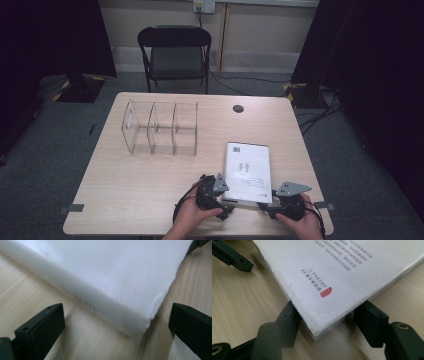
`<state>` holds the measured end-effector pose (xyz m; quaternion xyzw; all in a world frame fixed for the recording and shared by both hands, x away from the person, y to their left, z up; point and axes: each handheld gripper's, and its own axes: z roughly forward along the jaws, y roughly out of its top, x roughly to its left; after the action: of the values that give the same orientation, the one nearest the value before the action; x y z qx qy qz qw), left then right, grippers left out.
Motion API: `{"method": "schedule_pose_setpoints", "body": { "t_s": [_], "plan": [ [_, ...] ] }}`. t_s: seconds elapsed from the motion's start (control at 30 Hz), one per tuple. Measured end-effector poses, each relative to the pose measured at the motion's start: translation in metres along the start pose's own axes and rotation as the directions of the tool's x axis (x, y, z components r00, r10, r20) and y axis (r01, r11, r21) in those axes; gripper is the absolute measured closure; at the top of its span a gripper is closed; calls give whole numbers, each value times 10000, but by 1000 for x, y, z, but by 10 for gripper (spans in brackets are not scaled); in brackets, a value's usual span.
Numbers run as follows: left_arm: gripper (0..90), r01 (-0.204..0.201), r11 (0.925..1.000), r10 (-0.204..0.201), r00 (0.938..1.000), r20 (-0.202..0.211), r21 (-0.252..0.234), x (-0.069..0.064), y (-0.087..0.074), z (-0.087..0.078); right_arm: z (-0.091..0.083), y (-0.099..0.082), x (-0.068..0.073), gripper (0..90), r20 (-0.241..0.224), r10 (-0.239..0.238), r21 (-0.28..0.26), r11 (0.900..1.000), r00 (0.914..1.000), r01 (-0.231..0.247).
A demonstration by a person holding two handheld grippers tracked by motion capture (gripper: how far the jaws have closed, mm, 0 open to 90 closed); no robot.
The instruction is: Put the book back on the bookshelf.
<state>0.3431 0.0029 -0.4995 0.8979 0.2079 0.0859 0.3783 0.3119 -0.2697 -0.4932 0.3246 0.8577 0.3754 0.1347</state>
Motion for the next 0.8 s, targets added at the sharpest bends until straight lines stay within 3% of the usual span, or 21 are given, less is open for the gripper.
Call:
{"method": "schedule_pose_setpoints", "body": {
  "t_s": [0.1,0.33,0.57,0.8],
  "plan": [
    [0,198,9998,-197,9997,-159,70,-2,2,2,-1,0,-1,415,-89,-45,-69,10000,9999,45],
    [0,126,9999,-125,9998,-128,85,-2,2,2,-5,4,0,444,-27,-278,-100,9996,9996,278],
    [0,176,9998,-174,9997,-141,81,-2,2,2,-12,9,1,486,-71,-255,-572,9980,9997,250],
    [30,22,9999,-21,10000,-43,127,1,2,0,-13,9,1,486,-107,-233,-669,9975,9997,225]
  ]
}}
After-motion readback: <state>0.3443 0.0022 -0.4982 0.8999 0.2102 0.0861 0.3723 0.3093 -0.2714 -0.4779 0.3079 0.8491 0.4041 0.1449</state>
